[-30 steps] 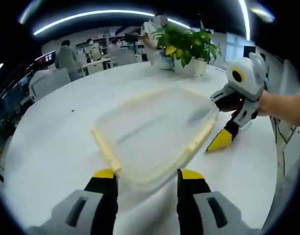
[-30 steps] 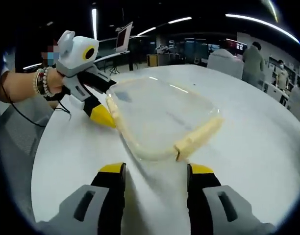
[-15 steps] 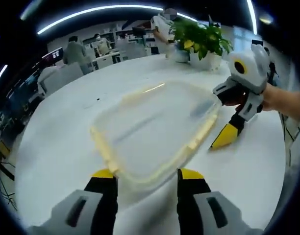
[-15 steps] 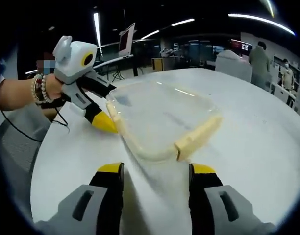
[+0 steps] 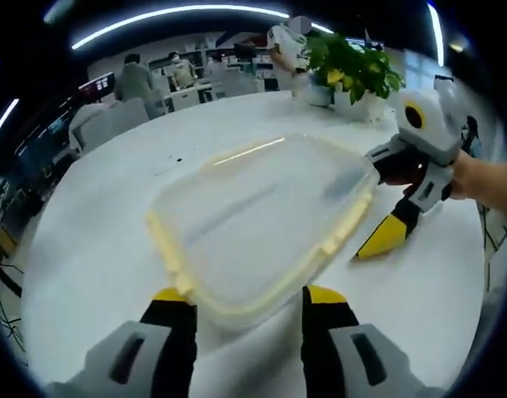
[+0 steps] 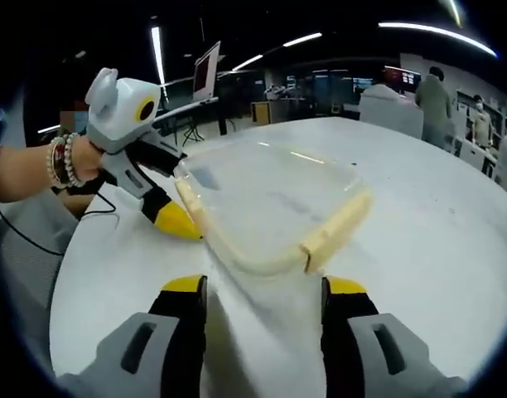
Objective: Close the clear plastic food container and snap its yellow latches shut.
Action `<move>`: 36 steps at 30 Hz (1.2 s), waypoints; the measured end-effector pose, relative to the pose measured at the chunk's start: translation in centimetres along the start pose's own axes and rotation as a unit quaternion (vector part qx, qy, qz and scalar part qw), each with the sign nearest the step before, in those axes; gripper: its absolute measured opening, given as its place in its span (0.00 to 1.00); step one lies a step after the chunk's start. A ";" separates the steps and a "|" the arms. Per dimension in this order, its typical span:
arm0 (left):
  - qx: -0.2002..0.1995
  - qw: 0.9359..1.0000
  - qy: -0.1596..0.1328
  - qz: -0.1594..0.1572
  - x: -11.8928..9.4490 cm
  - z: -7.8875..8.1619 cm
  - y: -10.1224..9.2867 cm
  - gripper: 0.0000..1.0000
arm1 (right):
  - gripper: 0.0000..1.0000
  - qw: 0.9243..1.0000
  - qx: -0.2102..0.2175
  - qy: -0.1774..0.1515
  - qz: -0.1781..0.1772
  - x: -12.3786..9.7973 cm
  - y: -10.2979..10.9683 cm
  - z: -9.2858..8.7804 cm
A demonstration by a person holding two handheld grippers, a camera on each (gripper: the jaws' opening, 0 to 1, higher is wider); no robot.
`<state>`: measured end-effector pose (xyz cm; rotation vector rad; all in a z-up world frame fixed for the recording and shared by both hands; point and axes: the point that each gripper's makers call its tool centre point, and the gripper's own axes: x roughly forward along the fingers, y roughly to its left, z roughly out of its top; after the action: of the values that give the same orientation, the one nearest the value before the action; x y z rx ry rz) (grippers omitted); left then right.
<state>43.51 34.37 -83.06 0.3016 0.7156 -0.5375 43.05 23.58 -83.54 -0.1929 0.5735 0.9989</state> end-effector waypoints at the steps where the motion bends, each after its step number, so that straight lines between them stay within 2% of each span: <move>1: 0.003 1.000 0.000 -0.001 0.0 0.0 0.0 0.43 | 0.52 1.000 0.001 0.000 0.000 0.0 0.0 0.0; 12: 0.009 1.000 0.004 -0.004 -0.2 -0.1 -0.1 0.42 | 0.53 1.000 0.005 0.004 -0.002 0.0 0.1 0.0; 17: -0.002 1.000 -0.003 -0.007 -0.2 0.1 -0.3 0.42 | 0.50 1.000 0.000 0.015 -0.005 -0.2 -0.2 -0.1; 24: -0.009 1.000 -0.013 -0.005 -0.6 0.4 -0.2 0.42 | 0.48 0.999 -0.021 0.028 -0.008 -0.7 -0.2 -0.2; 27: -0.014 0.999 -0.033 -0.006 -1.0 1.0 -0.4 0.47 | 0.48 1.000 -0.014 0.019 -0.003 -1.2 -0.2 0.2; 32: -0.002 0.999 -0.031 -0.010 -1.6 1.0 -0.9 0.52 | 0.51 1.000 -0.015 0.020 -0.008 -1.9 -0.3 0.4; 36: 0.016 0.999 -0.043 -0.010 -2.2 1.3 -1.5 0.58 | 0.57 0.999 -0.011 0.029 -0.009 -2.5 -0.3 -0.5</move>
<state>41.98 33.38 -80.71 0.3008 0.6275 -0.5775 42.08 21.36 -82.60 -0.2461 0.6122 0.9855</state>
